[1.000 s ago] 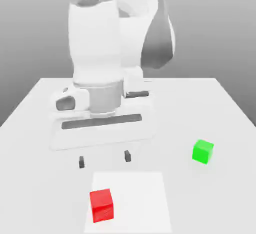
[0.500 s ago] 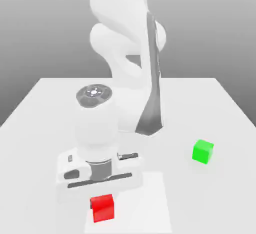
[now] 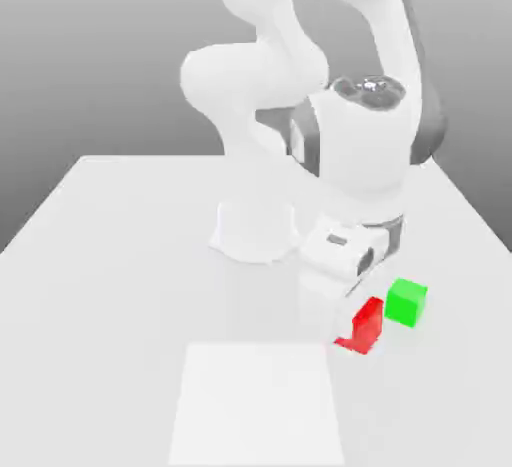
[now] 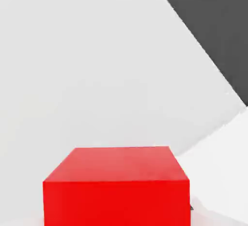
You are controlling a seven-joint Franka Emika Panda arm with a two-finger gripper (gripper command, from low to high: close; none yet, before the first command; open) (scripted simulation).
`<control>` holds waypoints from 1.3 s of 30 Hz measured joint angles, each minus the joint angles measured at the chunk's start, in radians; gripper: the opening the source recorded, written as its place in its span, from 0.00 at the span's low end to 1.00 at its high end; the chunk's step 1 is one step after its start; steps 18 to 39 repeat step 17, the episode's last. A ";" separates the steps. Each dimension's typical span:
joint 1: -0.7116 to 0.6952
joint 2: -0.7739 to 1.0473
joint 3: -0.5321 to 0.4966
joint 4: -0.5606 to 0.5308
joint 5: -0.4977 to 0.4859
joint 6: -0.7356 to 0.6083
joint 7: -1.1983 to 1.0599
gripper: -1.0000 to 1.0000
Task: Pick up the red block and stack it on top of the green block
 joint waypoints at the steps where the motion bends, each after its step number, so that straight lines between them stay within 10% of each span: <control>1: 0.030 -0.026 0.017 -0.022 0.002 -0.003 -0.042 0.00; 14: 0.228 0.062 0.150 -0.160 -0.110 0.227 -0.233 0.00; 15: 0.230 0.088 0.144 -0.159 -0.131 0.251 -0.218 1.00; 39: 0.226 0.088 0.144 -0.159 -0.131 0.251 -0.218 1.00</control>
